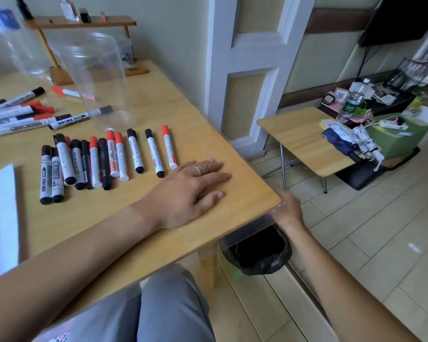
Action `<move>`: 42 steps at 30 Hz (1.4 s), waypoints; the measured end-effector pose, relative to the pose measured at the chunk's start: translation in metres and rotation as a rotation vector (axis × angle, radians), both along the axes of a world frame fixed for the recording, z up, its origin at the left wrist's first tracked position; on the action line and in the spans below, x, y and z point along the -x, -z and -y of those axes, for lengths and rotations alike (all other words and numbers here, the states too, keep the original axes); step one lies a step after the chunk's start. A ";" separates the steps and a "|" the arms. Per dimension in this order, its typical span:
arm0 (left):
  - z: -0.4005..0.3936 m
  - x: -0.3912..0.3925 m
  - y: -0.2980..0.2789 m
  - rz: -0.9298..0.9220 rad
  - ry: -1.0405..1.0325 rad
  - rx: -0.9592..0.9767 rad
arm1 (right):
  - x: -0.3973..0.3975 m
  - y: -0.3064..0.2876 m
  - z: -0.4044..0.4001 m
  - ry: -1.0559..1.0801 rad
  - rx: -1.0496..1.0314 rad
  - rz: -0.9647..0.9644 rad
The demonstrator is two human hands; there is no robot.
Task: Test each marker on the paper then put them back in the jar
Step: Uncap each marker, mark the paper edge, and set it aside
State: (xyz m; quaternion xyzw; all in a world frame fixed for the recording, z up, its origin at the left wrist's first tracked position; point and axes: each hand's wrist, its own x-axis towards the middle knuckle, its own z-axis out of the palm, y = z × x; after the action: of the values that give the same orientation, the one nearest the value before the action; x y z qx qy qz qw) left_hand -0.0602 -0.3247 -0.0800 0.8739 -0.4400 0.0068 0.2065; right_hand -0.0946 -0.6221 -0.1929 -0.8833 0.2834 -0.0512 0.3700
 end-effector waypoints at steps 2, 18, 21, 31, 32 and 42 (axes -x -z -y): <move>0.000 0.001 -0.003 0.055 0.002 -0.059 | -0.007 -0.037 0.002 -0.037 0.056 0.081; -0.171 0.010 -0.053 0.191 -0.310 0.014 | -0.047 -0.174 -0.278 -0.668 0.132 0.561; -0.236 0.014 -0.049 0.201 -0.453 0.048 | -0.055 -0.171 -0.336 -0.785 0.136 0.564; -0.397 0.000 -0.016 0.126 -0.955 0.171 | -0.091 -0.171 -0.458 -0.915 0.243 0.479; -0.402 -0.001 -0.015 0.121 -0.967 0.193 | -0.097 -0.172 -0.467 -0.907 0.274 0.453; -0.414 -0.009 -0.001 0.109 -0.983 0.298 | -0.165 -0.152 -0.489 -0.736 0.580 0.203</move>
State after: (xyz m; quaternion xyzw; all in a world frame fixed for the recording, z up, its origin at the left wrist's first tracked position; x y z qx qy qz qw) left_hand -0.0507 0.0890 -0.0794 0.9369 0.0181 0.2113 0.2780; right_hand 0.0699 -0.1330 -0.0405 -0.9823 -0.1116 -0.0798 0.1274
